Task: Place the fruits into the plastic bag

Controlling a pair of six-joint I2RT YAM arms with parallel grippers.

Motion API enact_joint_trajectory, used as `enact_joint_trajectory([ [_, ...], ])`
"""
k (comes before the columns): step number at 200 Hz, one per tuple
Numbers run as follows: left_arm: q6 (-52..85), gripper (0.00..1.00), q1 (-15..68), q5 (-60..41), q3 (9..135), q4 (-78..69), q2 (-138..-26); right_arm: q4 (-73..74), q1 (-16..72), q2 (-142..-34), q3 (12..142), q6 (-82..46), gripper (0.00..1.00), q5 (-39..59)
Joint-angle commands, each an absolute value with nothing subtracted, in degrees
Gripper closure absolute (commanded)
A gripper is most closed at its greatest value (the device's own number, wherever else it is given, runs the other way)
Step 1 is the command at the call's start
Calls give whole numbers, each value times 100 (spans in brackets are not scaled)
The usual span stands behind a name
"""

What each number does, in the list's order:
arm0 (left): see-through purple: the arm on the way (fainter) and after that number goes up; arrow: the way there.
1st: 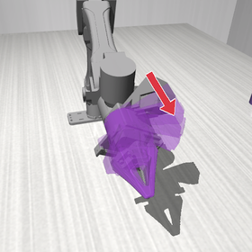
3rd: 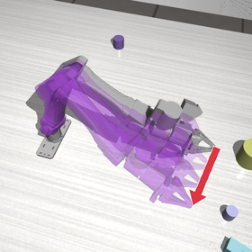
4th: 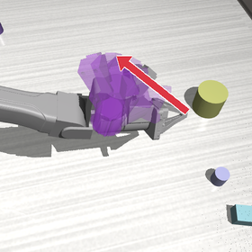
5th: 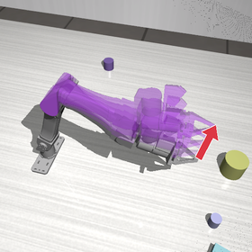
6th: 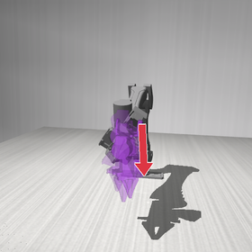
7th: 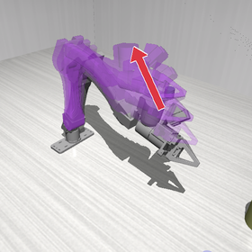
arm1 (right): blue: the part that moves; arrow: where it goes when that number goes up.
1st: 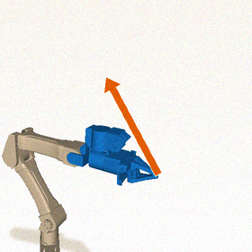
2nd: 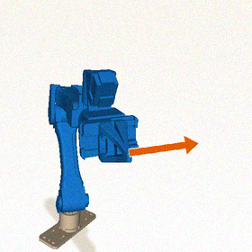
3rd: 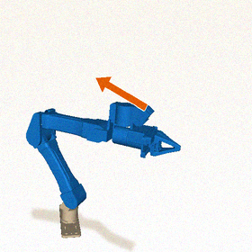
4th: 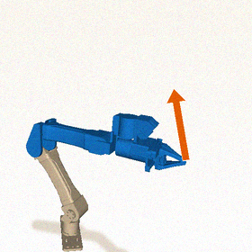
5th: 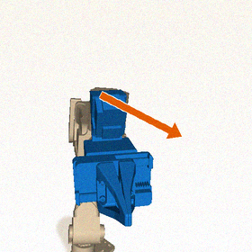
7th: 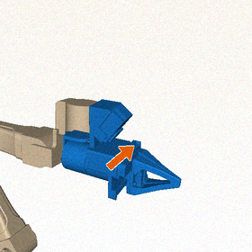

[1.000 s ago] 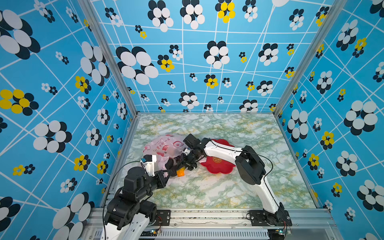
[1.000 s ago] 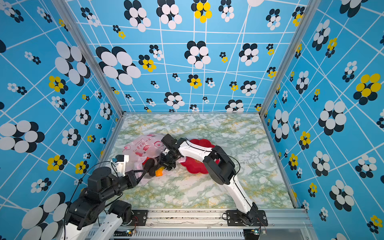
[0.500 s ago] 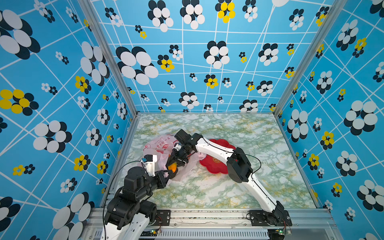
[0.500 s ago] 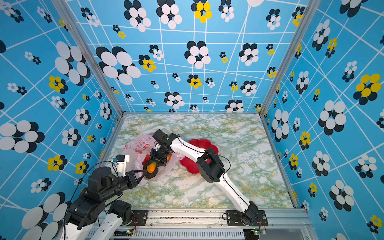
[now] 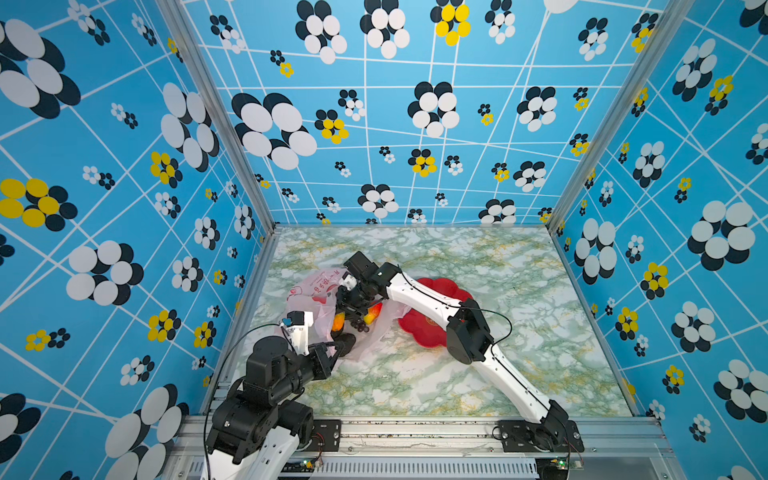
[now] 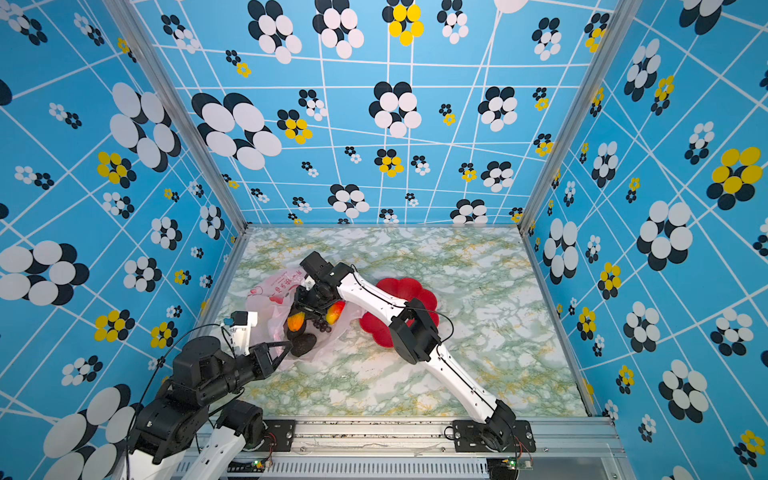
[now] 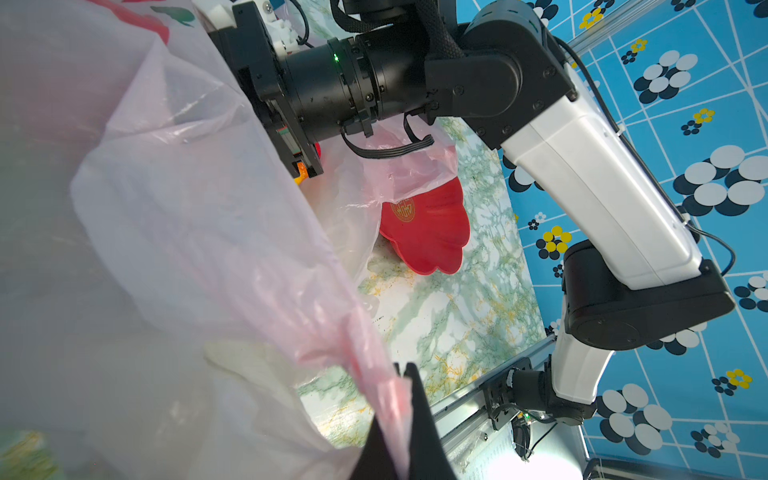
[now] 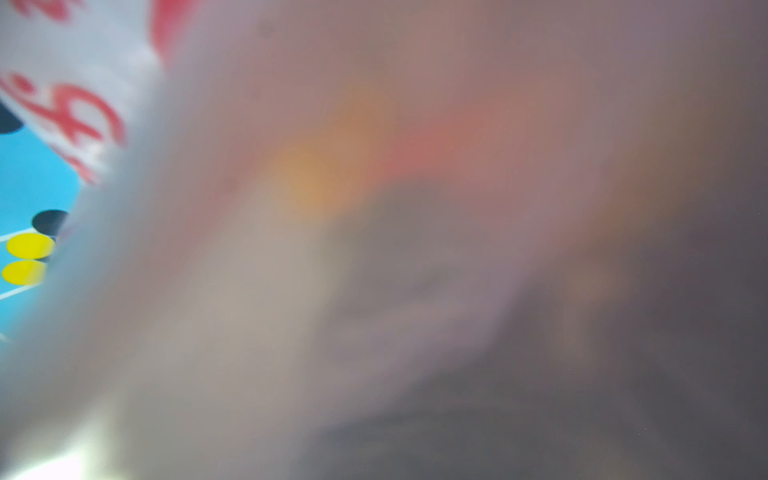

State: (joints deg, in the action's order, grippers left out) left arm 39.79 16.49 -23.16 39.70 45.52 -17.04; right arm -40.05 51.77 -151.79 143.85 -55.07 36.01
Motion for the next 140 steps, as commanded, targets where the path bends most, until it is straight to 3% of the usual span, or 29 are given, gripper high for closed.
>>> enact_joint_trajectory([
  [1, 3938, 100, 1608, -2347, 4013, 4595, -1625, -3295, 5080, -14837, 14395, -5509, 100, 2925],
  [140, 4009, 100, 1604, -2329, 3920, 4552, -1590, -2081, 4809, -14939, 14220, -7257, 100, 681],
])
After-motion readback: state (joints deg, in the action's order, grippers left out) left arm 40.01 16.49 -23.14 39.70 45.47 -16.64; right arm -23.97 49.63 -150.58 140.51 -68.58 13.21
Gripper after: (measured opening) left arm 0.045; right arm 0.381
